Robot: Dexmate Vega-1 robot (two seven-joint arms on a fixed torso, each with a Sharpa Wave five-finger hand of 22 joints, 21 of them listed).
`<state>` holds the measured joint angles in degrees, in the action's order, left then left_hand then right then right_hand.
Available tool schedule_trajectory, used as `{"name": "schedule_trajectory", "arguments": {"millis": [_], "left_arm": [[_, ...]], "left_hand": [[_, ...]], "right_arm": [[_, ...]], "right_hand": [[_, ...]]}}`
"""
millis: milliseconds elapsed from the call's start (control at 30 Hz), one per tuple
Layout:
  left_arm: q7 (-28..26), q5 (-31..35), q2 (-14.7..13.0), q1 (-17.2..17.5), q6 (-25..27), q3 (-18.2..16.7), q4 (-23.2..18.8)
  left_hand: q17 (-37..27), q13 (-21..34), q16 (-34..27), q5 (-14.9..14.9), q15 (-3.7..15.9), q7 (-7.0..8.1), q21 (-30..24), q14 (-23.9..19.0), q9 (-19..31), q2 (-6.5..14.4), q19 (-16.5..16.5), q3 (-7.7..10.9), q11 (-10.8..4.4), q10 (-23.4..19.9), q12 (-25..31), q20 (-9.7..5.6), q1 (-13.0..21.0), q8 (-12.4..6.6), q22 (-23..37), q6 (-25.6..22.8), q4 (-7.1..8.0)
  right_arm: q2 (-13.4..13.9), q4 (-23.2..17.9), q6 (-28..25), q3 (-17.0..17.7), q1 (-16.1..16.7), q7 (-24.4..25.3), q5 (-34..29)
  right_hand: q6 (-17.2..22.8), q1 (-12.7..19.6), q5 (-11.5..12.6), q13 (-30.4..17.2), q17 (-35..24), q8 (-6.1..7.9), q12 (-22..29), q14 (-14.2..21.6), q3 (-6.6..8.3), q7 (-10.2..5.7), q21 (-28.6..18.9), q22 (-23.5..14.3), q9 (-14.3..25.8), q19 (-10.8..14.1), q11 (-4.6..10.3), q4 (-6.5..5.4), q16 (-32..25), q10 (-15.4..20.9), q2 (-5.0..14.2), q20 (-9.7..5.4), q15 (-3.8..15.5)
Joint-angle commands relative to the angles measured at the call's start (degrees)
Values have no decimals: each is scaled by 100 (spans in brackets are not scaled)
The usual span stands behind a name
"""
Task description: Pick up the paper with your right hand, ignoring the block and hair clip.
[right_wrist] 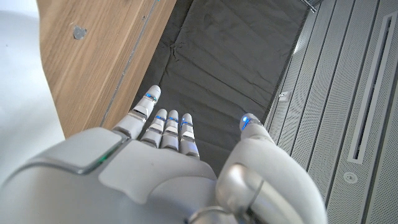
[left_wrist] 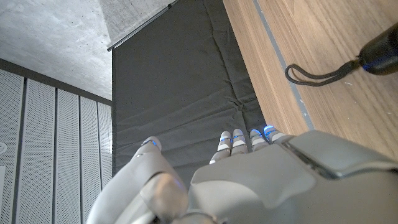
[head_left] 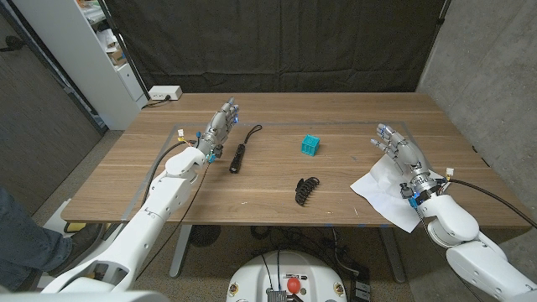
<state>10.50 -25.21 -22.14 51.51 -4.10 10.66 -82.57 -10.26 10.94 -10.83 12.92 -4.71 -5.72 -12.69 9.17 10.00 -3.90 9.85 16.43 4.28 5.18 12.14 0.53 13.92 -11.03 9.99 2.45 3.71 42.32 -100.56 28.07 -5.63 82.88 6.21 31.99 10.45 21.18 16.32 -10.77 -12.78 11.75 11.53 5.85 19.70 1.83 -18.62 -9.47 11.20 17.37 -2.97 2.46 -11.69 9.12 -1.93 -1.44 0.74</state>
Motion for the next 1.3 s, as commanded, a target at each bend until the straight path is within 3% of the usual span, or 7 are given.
{"name": "schedule_trajectory", "arguments": {"millis": [33,500,1300], "left_arm": [[5,7,-14,-18,28,11,-34],[-85,46,-29,29,84,28,-141],[-47,-16,18,81,-145,-9,-7]], "left_hand": [[-10,3,12,-9,-16,-23,16,46,25,80,211,-2,-7,21,-21,57,11,18,25,-39,-36],[-10,3,13,-13,-16,-16,31,51,25,85,218,-10,-14,28,-23,71,11,20,26,-37,-42],[-11,4,4,-21,1,2,56,30,25,94,224,-29,-22,13,-17,120,9,16,29,-56,-54]], "right_arm": [[-47,-117,10,123,188,380,-540],[-43,-210,-37,268,303,593,-1064],[-123,-640,-514,493,585,1190,-2484]], "right_hand": [[51,60,44,-32,5,21,21,73,20,-46,31,-12,13,58,12,58,-58,69,-19,-11,-1],[155,121,65,-33,23,49,44,175,34,-96,83,-13,13,139,93,115,-85,177,-17,-17,37],[255,167,92,-36,35,65,49,259,42,-140,150,-15,14,216,84,167,-101,252,-19,-20,96]]}}
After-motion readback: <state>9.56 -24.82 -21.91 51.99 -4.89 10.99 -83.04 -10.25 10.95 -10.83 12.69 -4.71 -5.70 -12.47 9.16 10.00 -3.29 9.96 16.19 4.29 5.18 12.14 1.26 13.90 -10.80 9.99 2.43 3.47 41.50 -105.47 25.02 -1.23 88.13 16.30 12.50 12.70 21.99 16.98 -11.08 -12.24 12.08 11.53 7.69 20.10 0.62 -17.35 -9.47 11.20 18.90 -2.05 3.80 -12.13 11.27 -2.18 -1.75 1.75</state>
